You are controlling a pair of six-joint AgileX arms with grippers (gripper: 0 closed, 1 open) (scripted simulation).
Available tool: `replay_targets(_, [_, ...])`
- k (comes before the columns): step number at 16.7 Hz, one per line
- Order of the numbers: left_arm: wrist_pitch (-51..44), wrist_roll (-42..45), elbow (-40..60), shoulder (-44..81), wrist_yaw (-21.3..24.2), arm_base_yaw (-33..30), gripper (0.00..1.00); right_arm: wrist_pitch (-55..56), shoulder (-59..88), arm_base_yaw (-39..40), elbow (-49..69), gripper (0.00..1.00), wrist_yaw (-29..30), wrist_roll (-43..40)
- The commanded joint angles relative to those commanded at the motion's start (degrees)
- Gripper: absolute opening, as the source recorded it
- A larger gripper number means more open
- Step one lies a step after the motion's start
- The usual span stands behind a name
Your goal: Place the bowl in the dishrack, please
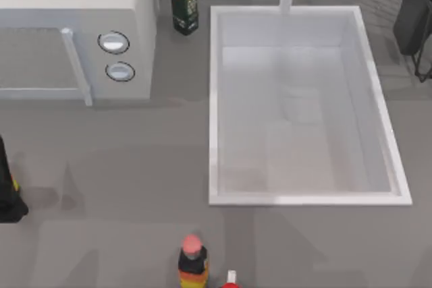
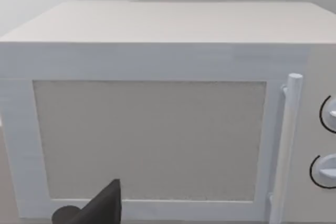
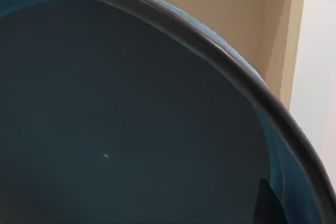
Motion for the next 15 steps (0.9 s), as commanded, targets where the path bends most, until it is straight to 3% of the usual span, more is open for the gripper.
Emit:
replay_targets(10, [0.0, 0.0, 0.0, 0.0, 0.0, 0.0, 1.00, 40.9, 32.7, 12.6, -7.0, 0.00, 13.2, -0.3])
replay_targets(15, [0.0, 0.0, 0.0, 0.0, 0.0, 0.0, 1.00, 49.4, 39.7, 16.5, -9.4, 0.00, 17.1, -0.2])
